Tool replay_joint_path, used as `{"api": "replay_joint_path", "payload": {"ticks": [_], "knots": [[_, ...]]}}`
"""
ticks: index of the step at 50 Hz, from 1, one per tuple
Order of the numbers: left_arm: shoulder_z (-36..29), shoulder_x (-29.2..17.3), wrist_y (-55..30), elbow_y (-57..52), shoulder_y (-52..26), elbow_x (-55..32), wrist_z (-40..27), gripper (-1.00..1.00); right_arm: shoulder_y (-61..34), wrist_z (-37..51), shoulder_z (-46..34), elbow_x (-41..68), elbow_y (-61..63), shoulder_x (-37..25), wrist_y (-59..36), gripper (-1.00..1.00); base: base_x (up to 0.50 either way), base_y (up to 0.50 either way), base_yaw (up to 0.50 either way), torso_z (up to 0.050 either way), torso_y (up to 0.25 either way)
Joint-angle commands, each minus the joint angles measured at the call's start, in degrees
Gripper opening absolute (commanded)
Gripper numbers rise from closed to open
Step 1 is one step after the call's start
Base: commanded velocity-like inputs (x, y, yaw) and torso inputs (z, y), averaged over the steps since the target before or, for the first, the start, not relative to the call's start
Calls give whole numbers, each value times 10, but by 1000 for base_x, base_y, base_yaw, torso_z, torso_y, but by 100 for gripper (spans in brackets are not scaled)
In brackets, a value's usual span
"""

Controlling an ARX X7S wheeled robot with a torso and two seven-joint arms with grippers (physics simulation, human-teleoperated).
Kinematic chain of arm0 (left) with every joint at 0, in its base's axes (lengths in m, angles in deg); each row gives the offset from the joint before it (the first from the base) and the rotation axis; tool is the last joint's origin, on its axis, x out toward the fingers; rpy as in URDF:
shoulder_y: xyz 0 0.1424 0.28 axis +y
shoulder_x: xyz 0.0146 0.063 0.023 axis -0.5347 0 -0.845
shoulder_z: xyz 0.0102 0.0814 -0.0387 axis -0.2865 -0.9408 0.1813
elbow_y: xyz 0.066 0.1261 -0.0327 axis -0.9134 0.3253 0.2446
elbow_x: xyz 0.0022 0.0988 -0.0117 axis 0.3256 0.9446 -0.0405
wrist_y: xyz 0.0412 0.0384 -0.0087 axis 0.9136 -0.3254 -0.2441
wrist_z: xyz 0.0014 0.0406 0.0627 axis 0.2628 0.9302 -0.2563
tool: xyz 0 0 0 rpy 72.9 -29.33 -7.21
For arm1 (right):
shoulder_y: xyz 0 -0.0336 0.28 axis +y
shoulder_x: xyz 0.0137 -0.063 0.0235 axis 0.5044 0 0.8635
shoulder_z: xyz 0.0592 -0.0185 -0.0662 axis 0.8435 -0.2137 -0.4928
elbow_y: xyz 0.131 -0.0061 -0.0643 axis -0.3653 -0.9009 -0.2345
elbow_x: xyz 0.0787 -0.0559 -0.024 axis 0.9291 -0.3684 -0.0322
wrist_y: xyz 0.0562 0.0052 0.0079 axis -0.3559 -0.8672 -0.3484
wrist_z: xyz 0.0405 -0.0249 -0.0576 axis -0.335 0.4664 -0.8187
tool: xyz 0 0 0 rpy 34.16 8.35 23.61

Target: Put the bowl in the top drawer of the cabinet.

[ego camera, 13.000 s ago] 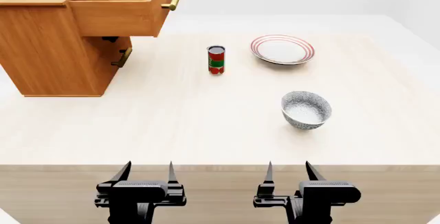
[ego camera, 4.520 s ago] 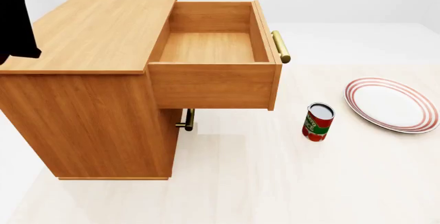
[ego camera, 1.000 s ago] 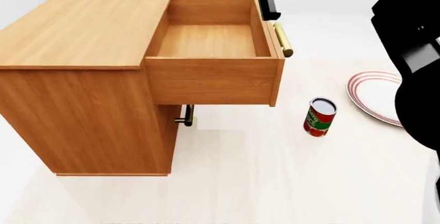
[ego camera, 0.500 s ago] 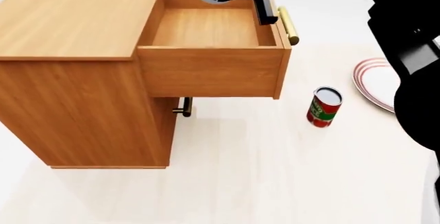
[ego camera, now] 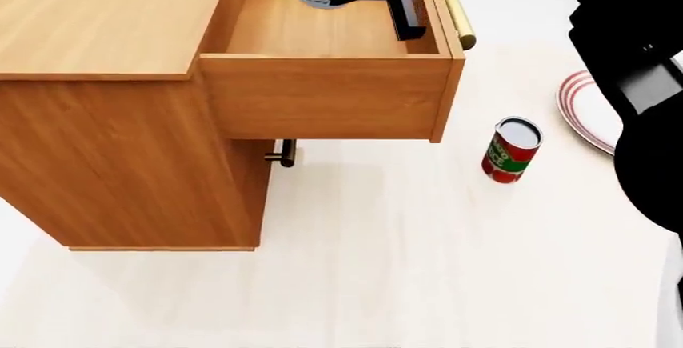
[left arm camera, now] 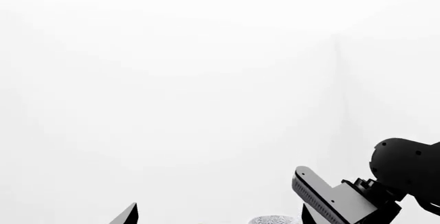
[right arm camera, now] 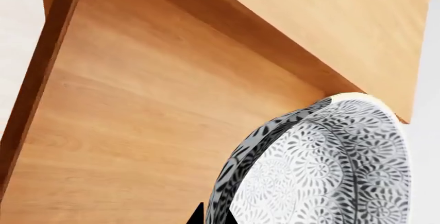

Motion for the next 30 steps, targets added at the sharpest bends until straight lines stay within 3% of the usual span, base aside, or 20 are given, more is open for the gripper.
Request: {"api": "replay_joint_path", "payload": {"ticks": [1, 25, 26, 30], "knots": [[7, -2, 2, 0, 6, -7, -1, 100, -2, 3, 4, -8, -2, 0, 2, -100, 0, 0, 0, 0, -86], [1, 6, 4, 0, 7, 6, 9, 100, -3, -4, 4, -10, -1, 0, -2, -100, 0, 0, 0, 0, -85], [0, 7, 4, 0, 7, 7, 9, 100, -4, -2, 4, -10, -2, 0, -2, 100, 0, 0, 0, 0, 0], [-1, 8, 5, 0, 7, 7, 9, 100, -5, 0, 5, -9, -3, 0, -1, 100, 0, 0, 0, 0, 0]]}}
